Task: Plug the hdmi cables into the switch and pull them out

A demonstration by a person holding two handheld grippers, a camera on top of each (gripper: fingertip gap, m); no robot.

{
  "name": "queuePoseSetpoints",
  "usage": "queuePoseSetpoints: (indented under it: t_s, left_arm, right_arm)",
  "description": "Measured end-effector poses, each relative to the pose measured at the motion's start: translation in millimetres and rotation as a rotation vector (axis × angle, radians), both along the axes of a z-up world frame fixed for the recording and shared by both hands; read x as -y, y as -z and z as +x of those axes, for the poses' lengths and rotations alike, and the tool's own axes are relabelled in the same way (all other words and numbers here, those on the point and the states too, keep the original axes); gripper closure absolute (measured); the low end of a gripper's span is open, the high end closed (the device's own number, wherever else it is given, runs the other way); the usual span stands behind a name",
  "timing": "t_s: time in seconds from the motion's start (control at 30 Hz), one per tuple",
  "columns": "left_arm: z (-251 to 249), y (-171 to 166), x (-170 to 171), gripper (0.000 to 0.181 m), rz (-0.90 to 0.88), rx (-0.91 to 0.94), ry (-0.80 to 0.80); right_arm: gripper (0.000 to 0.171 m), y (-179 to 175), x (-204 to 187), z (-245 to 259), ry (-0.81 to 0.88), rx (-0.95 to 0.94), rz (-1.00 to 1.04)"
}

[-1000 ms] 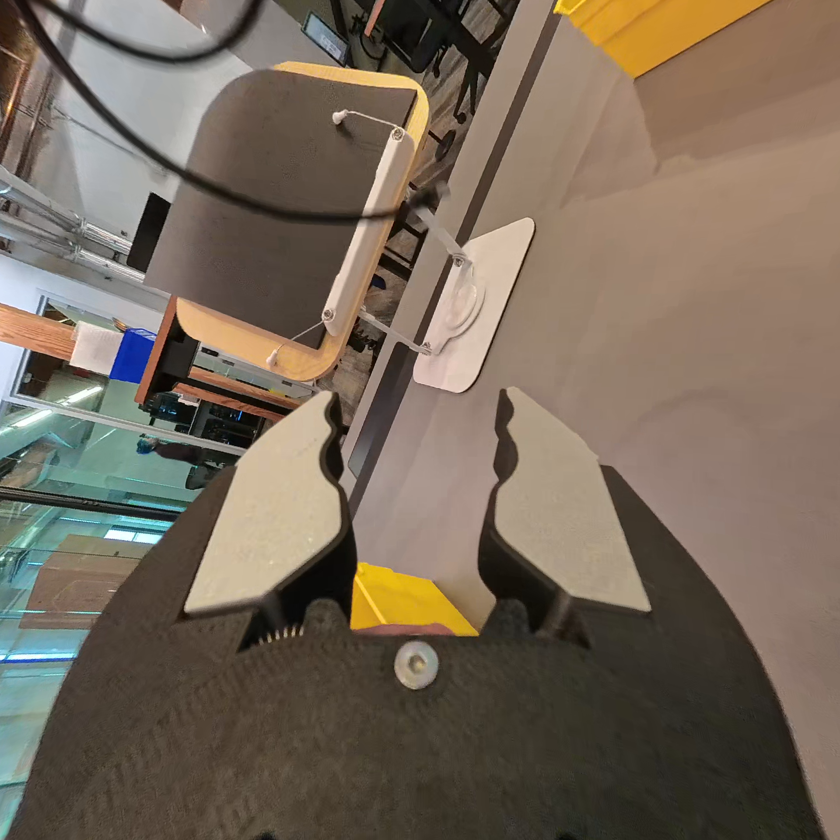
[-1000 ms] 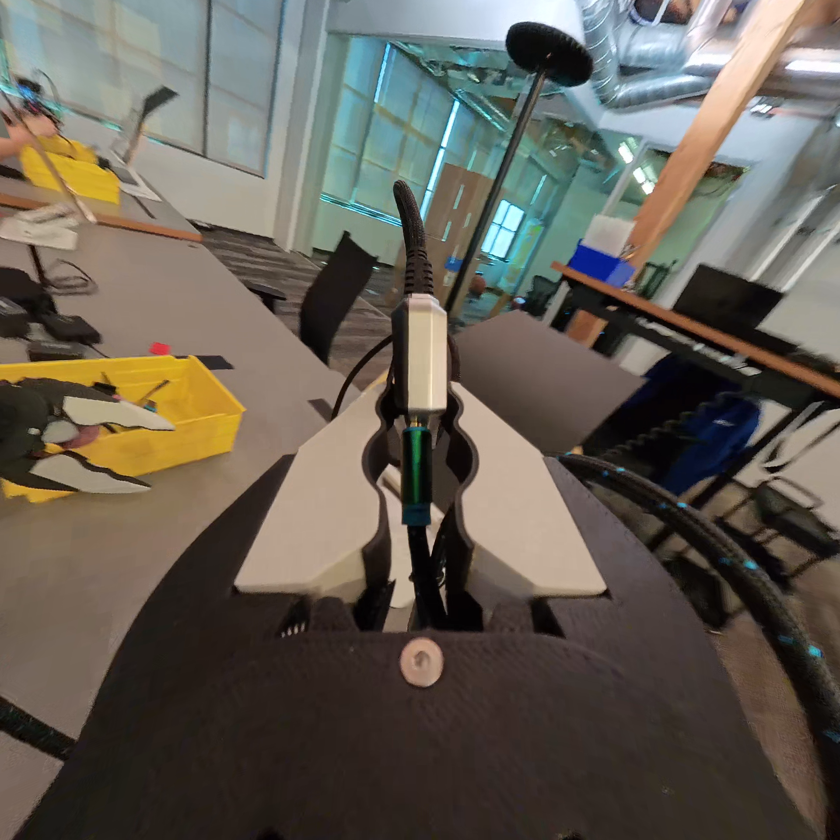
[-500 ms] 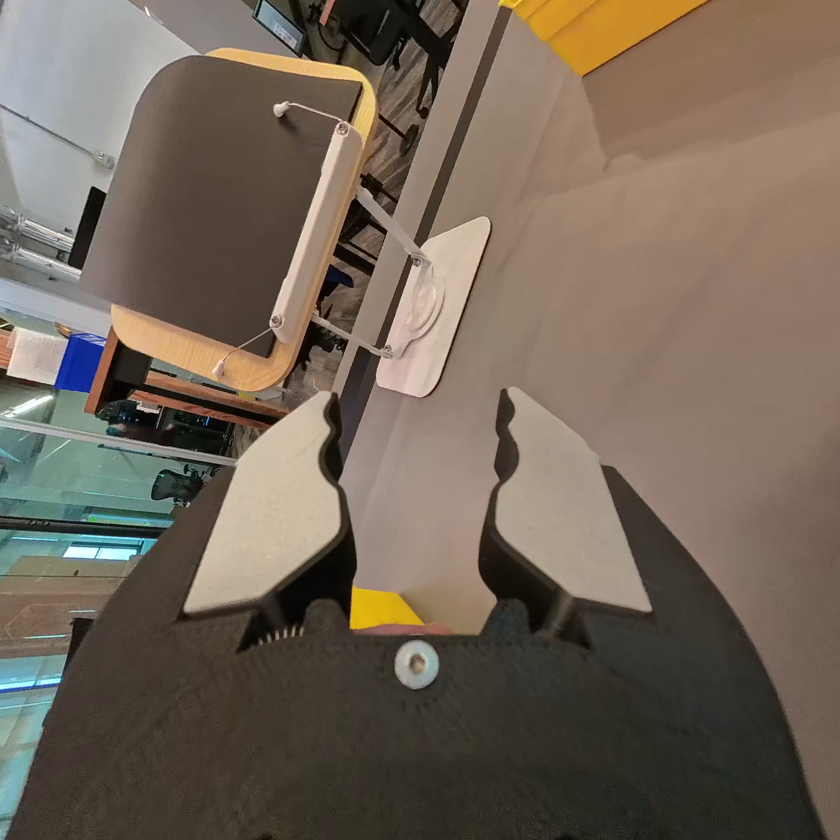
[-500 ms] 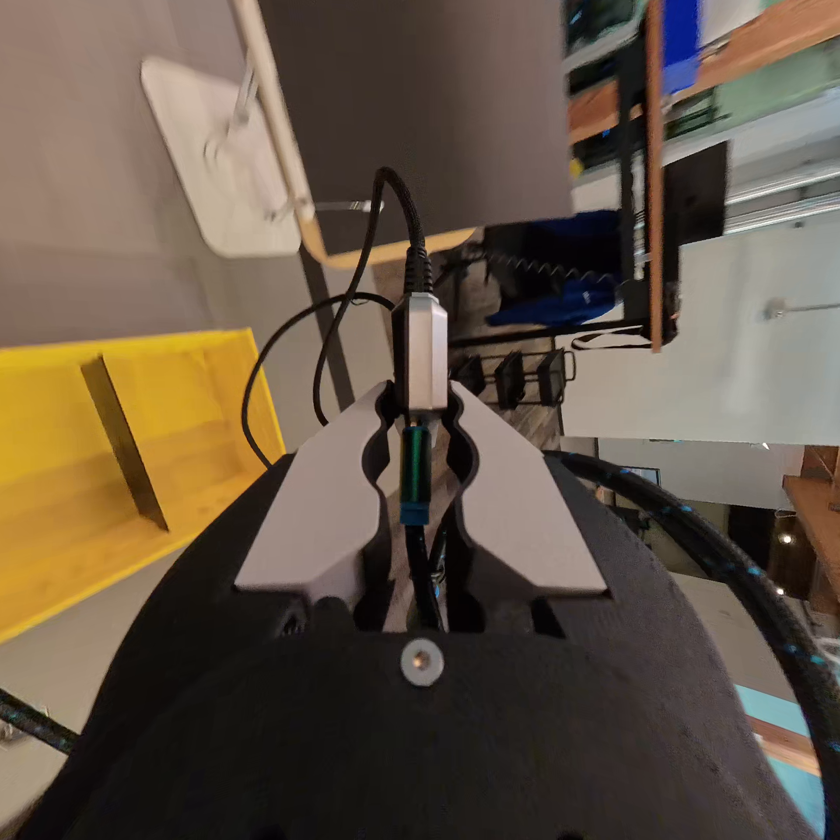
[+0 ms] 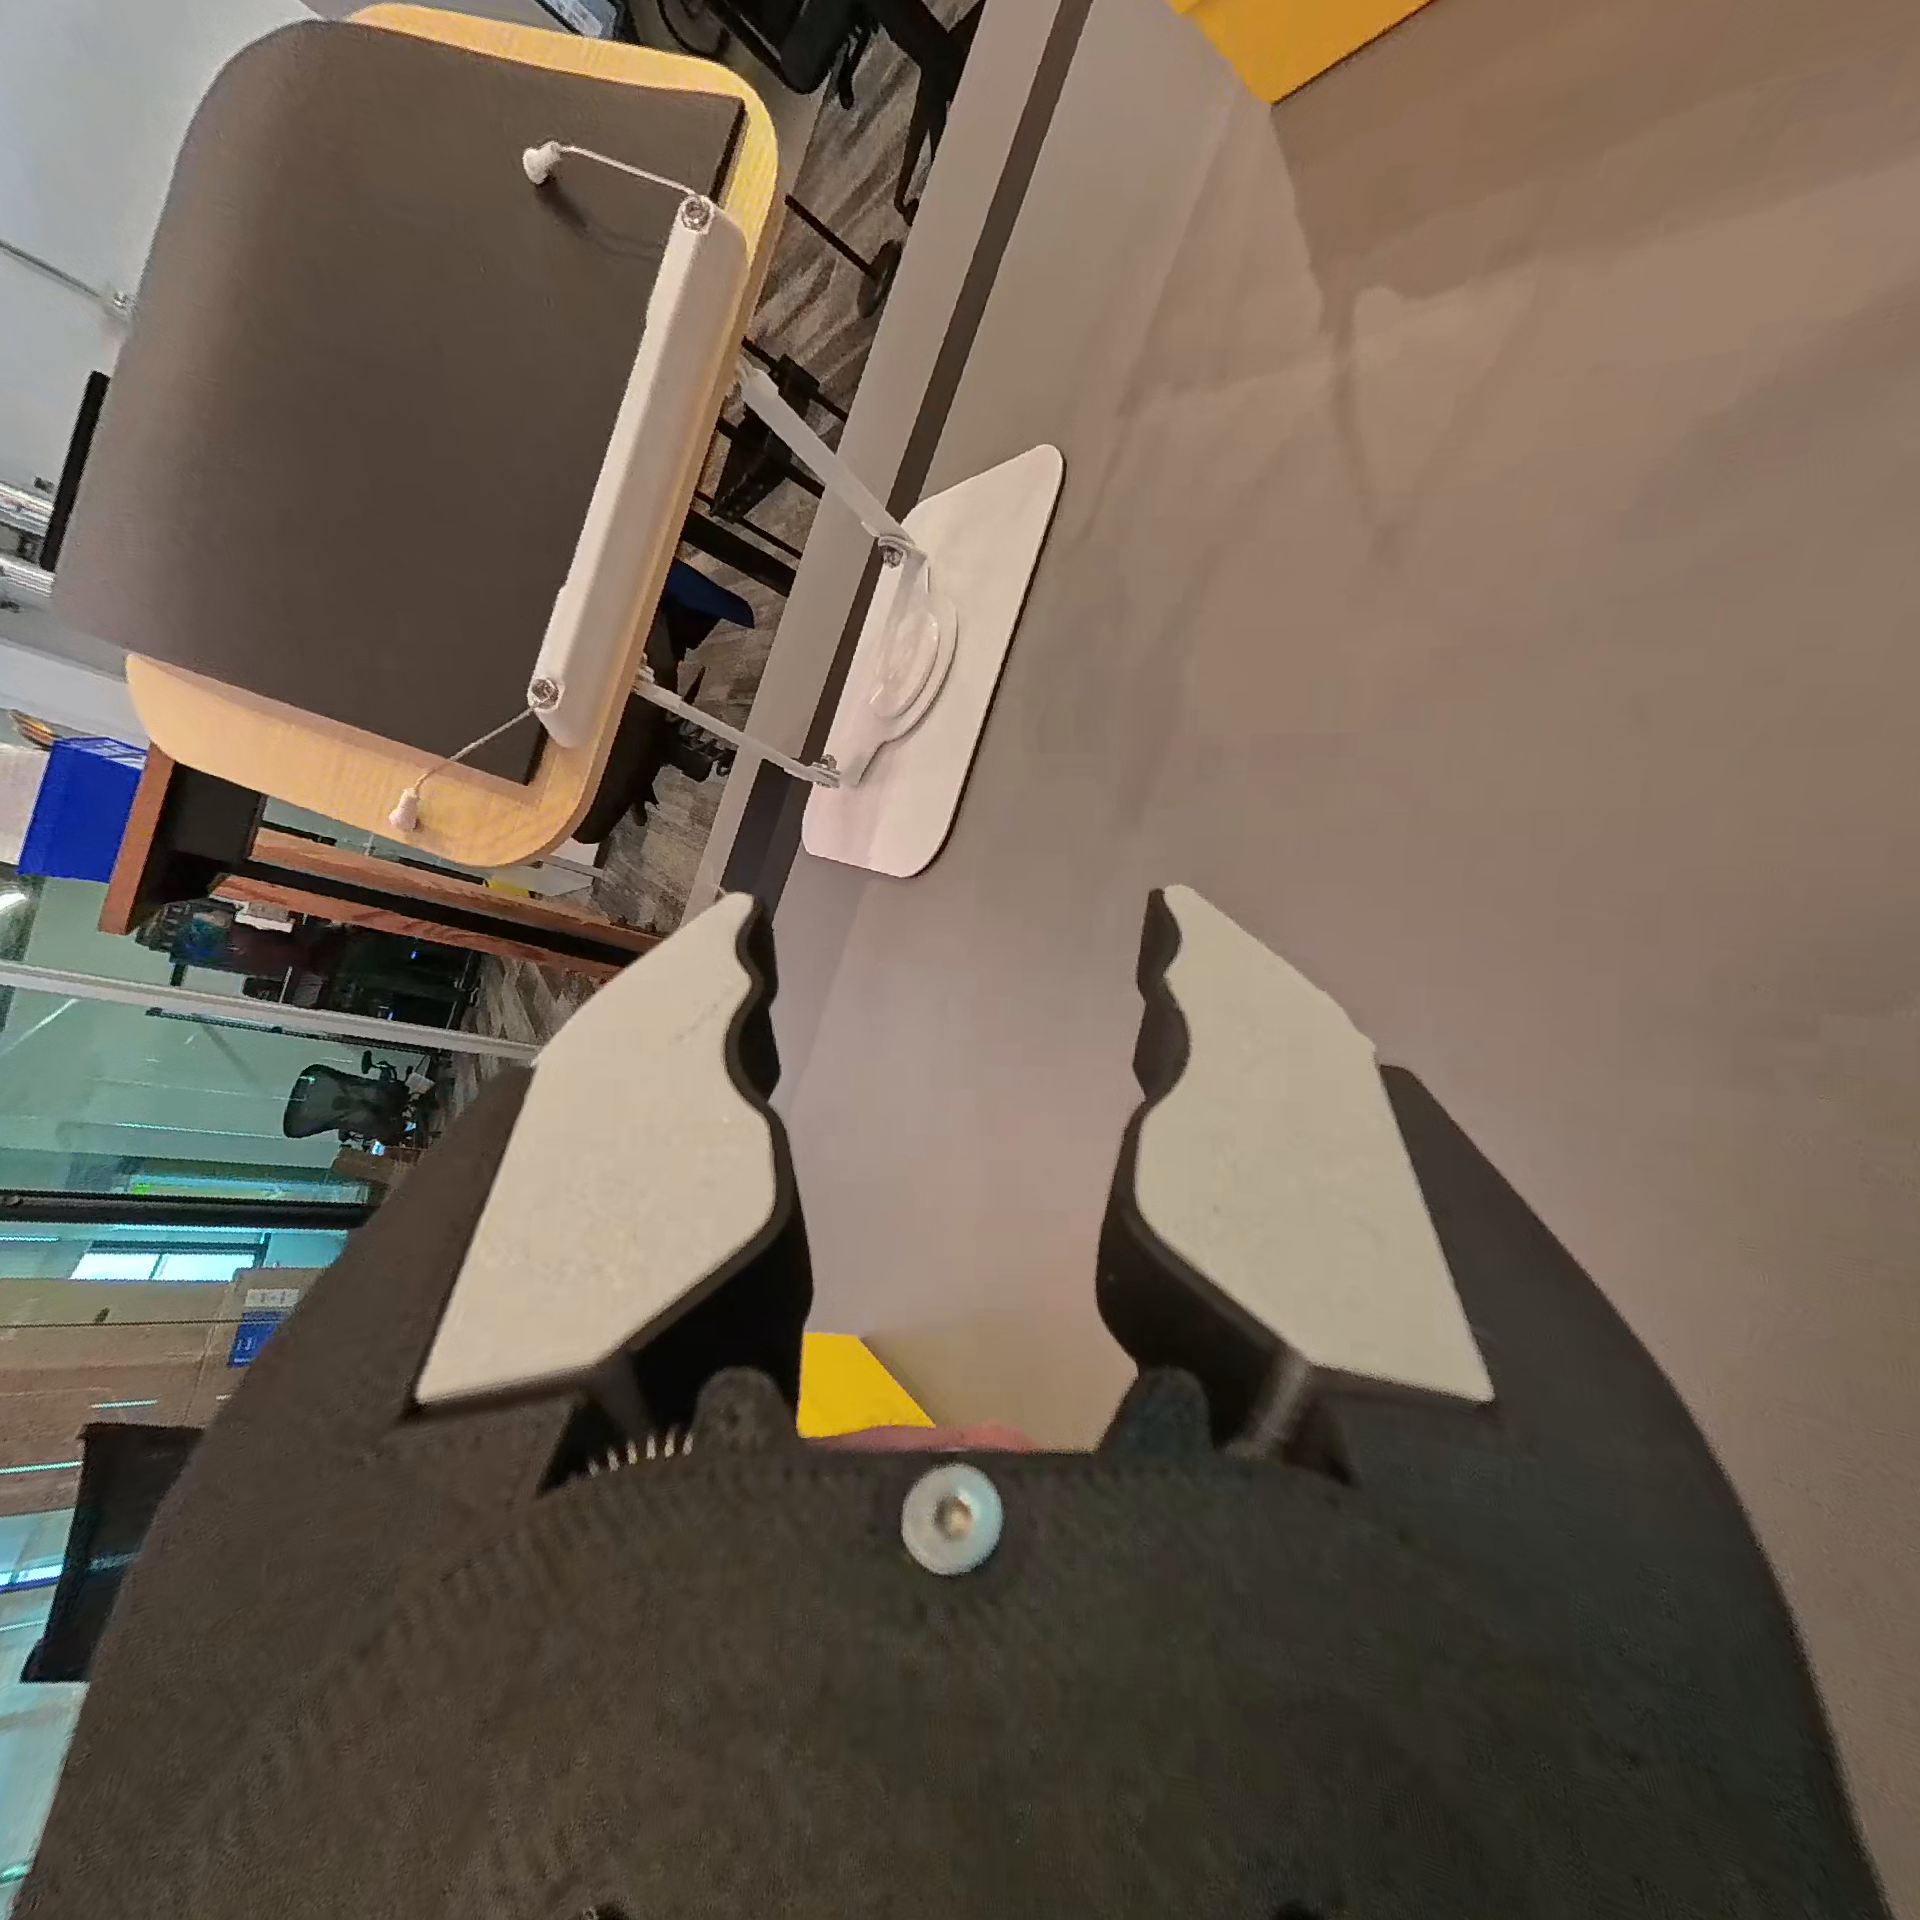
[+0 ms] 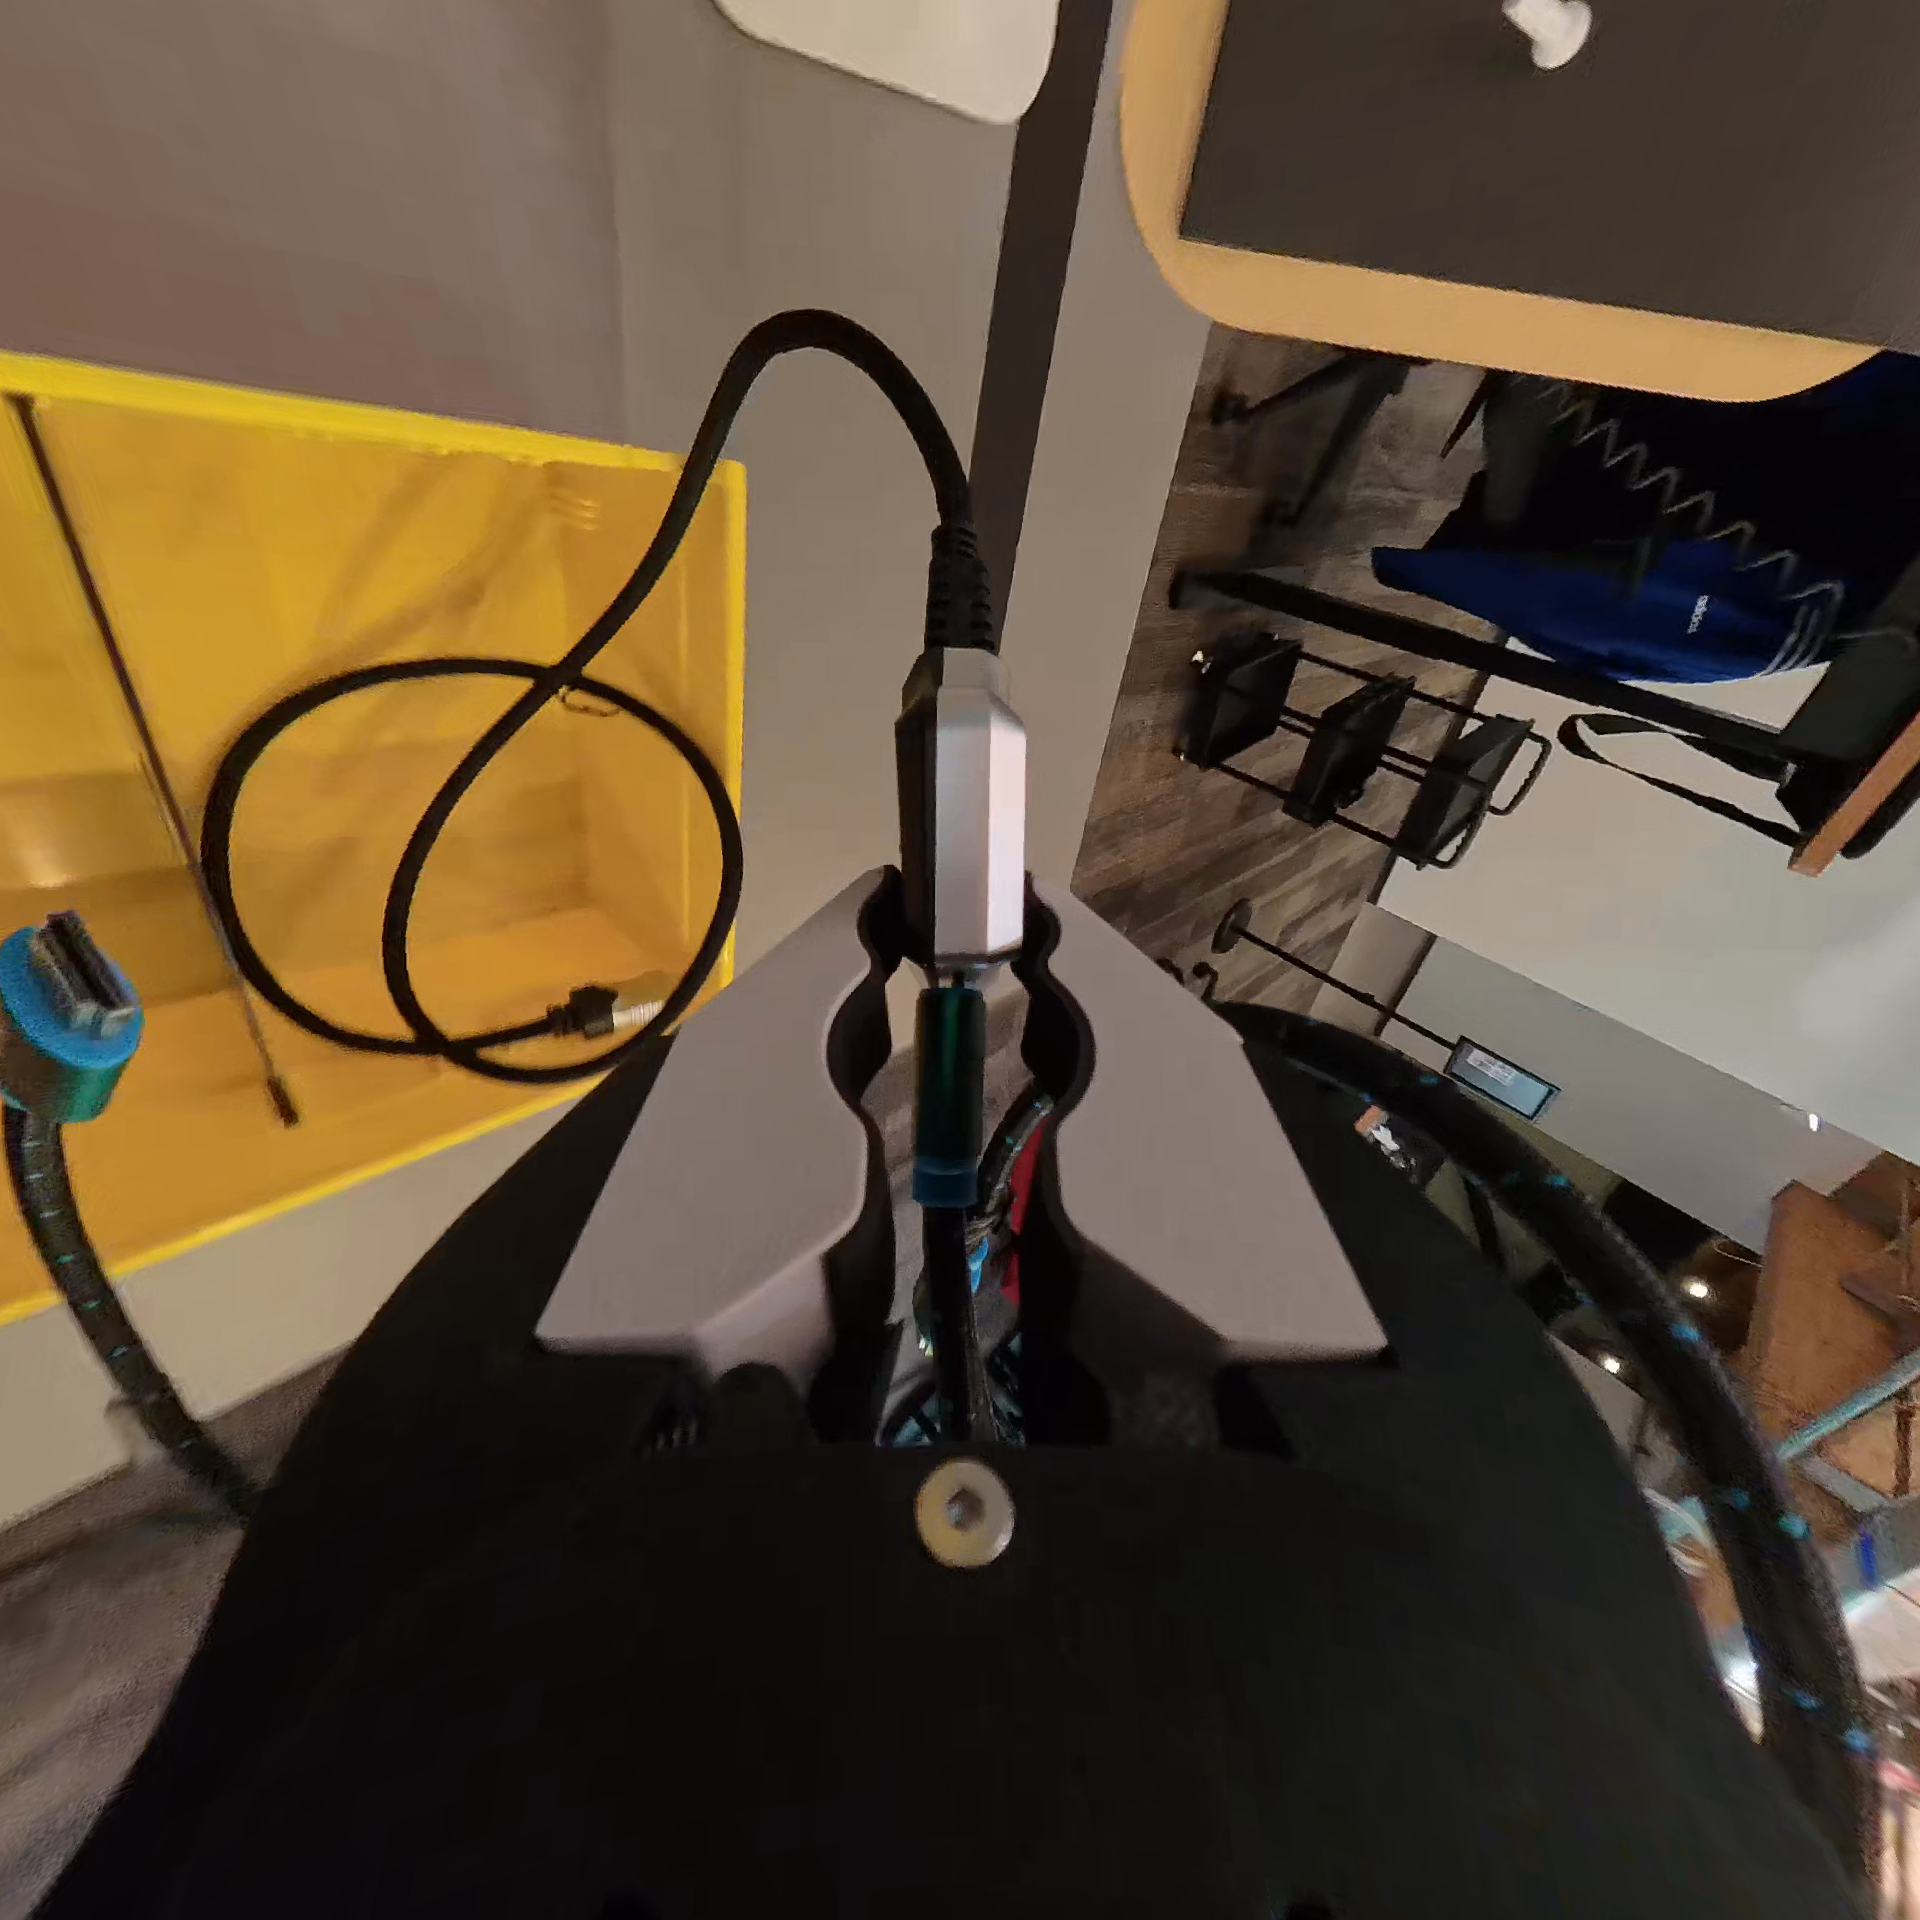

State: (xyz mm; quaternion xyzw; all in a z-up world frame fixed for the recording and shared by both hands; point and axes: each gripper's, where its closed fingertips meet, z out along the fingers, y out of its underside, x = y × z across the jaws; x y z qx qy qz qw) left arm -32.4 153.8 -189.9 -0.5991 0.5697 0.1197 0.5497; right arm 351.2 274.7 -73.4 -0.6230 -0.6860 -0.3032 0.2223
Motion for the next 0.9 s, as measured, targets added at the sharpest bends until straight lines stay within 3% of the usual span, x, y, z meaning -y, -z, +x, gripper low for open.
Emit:
queuePoseSetpoints:
  t_s: [0.37, 0.63, 0.9]
  left_arm:
    - [6.3, 9.0, 1.8, 0.115, -0.025, -0.008, 0.017]
    - [22.5, 18.9, 5.1, 0.115, -0.067, -0.016, 0.051]
    - [43.9, 29.9, 15.5, 0.114, -0.111, -0.016, 0.110]
  right_arm:
    - [0.153, 28.5, -23.2, 17.6, 0.019, -0.344, 0.157]
    - [0.152, 7.0, -29.8, 10.1, -0.019, -0.334, 0.266]
    - [0.152, -20.1, -55.0, -2.4, -0.050, -0.380, 0.555]
